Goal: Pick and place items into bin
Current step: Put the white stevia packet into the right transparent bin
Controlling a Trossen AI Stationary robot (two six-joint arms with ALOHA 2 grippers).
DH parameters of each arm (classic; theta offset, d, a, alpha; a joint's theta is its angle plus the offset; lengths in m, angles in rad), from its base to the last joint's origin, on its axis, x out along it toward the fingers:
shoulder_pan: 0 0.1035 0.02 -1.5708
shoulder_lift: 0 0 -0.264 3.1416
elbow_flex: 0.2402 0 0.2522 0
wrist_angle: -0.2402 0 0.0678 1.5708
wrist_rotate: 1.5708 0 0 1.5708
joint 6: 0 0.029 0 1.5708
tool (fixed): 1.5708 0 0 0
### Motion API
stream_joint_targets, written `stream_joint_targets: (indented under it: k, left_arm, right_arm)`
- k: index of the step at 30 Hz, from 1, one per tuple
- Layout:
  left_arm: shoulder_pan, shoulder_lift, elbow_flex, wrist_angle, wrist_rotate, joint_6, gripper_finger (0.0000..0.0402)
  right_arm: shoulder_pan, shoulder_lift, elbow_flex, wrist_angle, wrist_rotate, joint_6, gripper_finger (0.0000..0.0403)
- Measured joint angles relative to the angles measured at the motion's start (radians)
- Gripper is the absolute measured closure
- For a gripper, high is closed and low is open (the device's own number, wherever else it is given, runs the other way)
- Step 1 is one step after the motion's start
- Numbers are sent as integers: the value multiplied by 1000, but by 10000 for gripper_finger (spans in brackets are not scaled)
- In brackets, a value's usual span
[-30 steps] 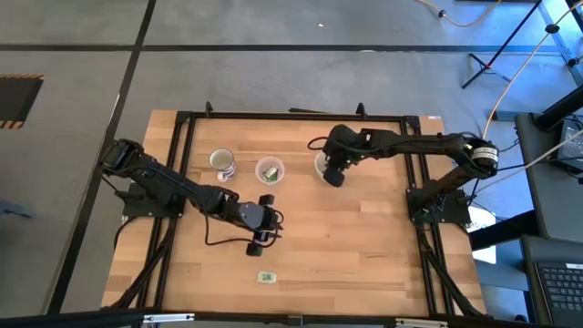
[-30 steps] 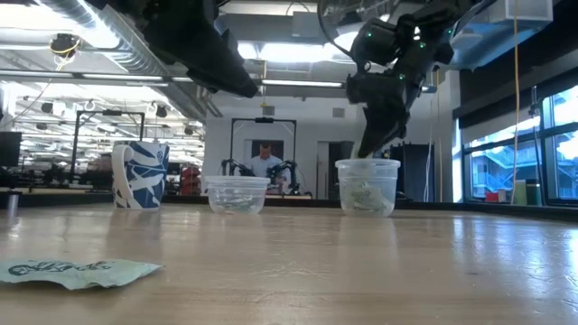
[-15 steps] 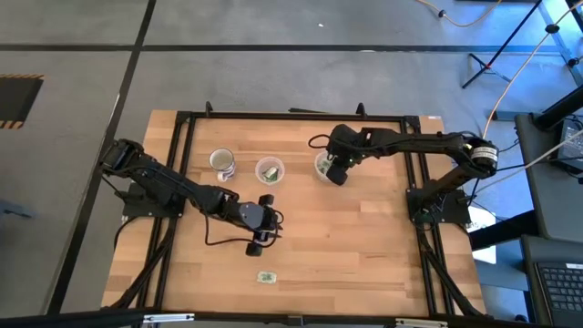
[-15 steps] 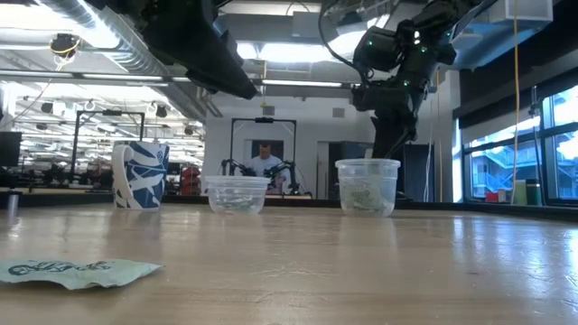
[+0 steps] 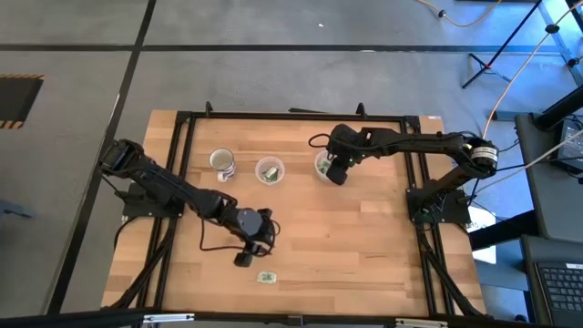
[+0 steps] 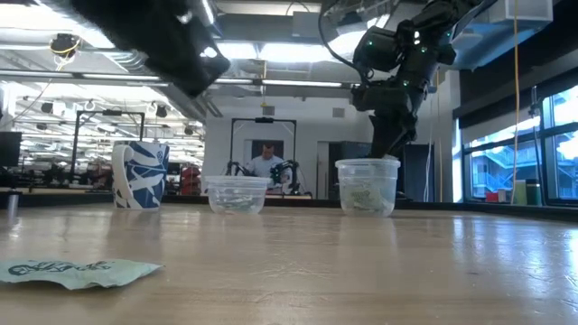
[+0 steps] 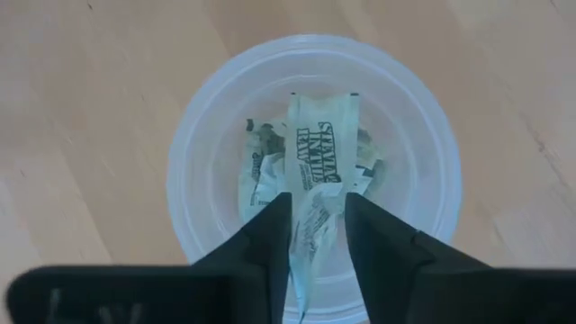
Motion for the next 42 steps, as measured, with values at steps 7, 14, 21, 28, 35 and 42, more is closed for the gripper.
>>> stream_joint_targets:
  k: [7, 14, 21, 28, 35, 42]
  left_arm:
    - [-116, 33, 0, 2, -55, -58, 300]
    - [-244, 136, 0, 66, -228, -60, 300]
    - [-295, 246, 0, 137, -304, -80, 300]
    - [-301, 326, 1, 139, -296, -150, 300]
    - [-300, 337, 5, 121, -296, -147, 308]
    - [-299, 337, 3, 108, -297, -150, 360]
  right_arm:
    - [0, 0, 0, 31, 0, -2, 287]
    - [0, 0, 0, 46, 0, -4, 288]
    - [0, 0, 0, 51, 0, -3, 288]
    - [0, 0, 0, 51, 0, -3, 288]
    - [0, 0, 0, 51, 0, -3, 288]
    - [0, 0, 0, 51, 0, -3, 288]
